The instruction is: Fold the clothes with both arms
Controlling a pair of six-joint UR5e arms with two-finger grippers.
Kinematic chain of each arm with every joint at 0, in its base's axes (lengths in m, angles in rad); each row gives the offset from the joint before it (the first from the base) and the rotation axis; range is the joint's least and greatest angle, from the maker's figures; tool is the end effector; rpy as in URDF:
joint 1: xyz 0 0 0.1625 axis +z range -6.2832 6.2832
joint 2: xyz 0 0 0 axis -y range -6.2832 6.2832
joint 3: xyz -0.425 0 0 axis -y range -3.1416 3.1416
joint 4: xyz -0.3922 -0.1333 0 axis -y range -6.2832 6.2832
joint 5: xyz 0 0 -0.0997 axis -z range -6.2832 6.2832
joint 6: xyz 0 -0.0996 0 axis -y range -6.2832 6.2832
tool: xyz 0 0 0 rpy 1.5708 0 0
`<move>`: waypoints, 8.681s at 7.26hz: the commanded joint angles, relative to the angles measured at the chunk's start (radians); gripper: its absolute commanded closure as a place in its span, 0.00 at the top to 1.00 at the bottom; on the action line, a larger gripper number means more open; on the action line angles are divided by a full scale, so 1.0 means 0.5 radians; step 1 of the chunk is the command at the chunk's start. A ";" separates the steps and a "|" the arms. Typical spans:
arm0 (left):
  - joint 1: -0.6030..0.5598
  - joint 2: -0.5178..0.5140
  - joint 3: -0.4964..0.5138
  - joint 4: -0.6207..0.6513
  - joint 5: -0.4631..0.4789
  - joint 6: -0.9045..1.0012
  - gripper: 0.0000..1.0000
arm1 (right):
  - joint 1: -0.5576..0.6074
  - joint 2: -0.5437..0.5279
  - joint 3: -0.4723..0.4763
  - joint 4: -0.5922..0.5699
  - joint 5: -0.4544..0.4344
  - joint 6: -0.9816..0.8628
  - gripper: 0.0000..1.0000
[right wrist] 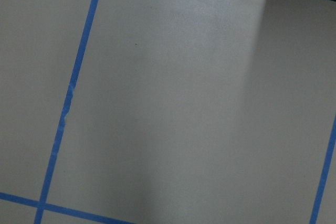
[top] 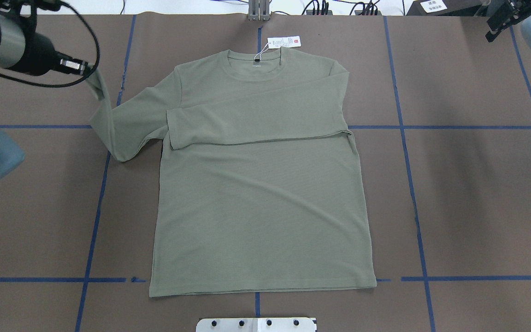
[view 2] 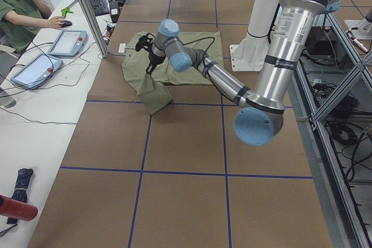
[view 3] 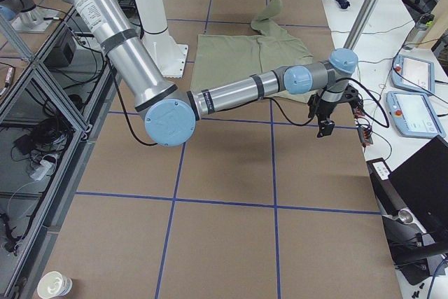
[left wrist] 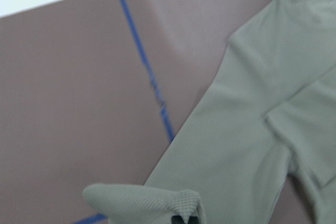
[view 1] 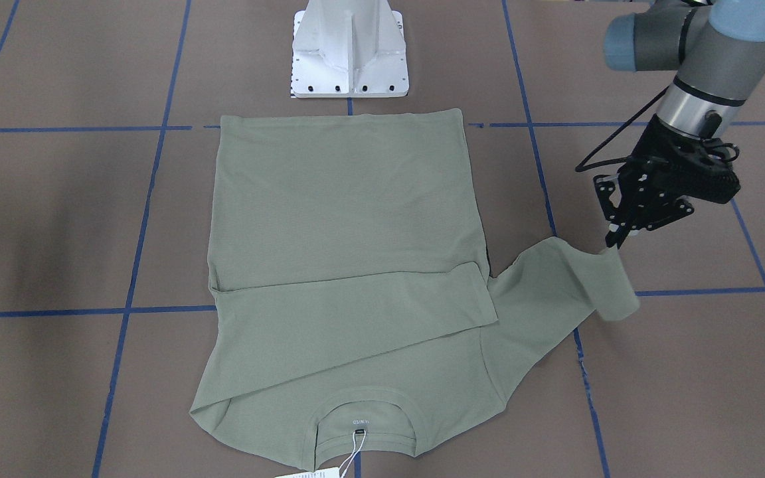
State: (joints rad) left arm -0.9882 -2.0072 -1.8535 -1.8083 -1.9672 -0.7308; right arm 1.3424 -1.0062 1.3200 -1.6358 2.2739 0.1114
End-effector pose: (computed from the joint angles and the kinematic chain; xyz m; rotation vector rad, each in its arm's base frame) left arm 0.2549 -0.5593 0.2608 0.5234 0.8643 0.0542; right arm -0.0950 -0.7128 0.4496 0.1169 -0.7307 -0.1991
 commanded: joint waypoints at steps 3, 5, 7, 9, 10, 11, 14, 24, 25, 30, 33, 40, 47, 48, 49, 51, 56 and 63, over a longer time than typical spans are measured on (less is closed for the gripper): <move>0.401 -1.172 0.861 0.114 0.319 -0.854 0.00 | 0.012 0.000 0.032 -0.005 -0.019 0.001 1.00; 0.741 -1.189 1.009 -0.253 0.604 -0.879 0.00 | 0.015 -0.003 0.035 -0.002 -0.019 0.004 1.00; 0.902 -1.201 1.279 -0.713 0.713 -0.864 0.00 | 0.015 -0.012 0.057 -0.002 -0.019 0.007 1.00; 0.967 -1.192 1.345 -0.853 0.707 -0.721 0.23 | 0.015 -0.012 0.057 0.001 -0.019 0.026 1.00; 1.013 -1.207 1.381 -0.932 0.704 -0.620 0.24 | 0.012 -0.012 0.060 0.001 -0.019 0.029 1.00; 1.040 -1.210 1.403 -1.039 0.689 -0.594 0.31 | 0.012 -0.012 0.057 0.004 -0.016 0.029 1.00; 0.928 -1.091 1.251 -0.932 0.397 -0.687 1.00 | -0.055 -0.009 0.087 0.029 -0.001 0.071 1.00; -0.361 -0.152 0.661 0.027 -0.793 1.213 1.00 | -1.389 0.873 -0.196 0.041 -1.107 1.706 0.87; -0.361 -0.152 0.661 0.027 -0.793 1.213 1.00 | -1.448 0.895 -0.280 0.053 -1.218 1.716 0.79; -0.358 -0.152 0.657 0.027 -0.796 1.213 1.00 | -1.553 1.000 -0.514 0.126 -1.397 1.774 0.66; -0.358 -0.149 0.654 0.021 -0.796 1.213 1.00 | -1.580 0.997 -0.584 0.176 -1.486 1.765 0.61; -0.355 -0.152 0.651 0.021 -0.796 1.198 1.00 | -1.605 0.991 -0.572 0.152 -1.501 1.658 0.43; -0.349 -0.173 0.657 0.027 -0.793 1.185 1.00 | -1.547 0.835 -0.316 0.103 -1.480 1.459 0.00; -0.349 -0.173 0.654 0.027 -0.793 1.185 1.00 | -1.483 0.758 -0.208 0.060 -1.455 1.331 0.00; -0.349 -0.173 0.654 0.027 -0.793 1.182 1.00 | -1.421 0.648 -0.116 0.066 -1.428 1.169 0.00; -0.352 -0.173 0.648 0.030 -0.793 1.182 1.00 | -1.308 0.562 -0.100 0.090 -1.428 0.956 0.00; -0.352 -0.167 0.621 0.027 -0.796 1.124 1.00 | -1.261 0.503 -0.118 0.212 -1.449 0.857 0.99; 0.140 0.494 -0.448 -0.065 -0.334 -0.364 1.00 | -1.322 -0.105 0.864 0.397 -0.750 2.217 1.00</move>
State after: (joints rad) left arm -1.0130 -1.8466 -1.9420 -1.8178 -2.2289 -0.7103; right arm 0.7167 -0.9200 1.5664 -1.4388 1.8914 1.1011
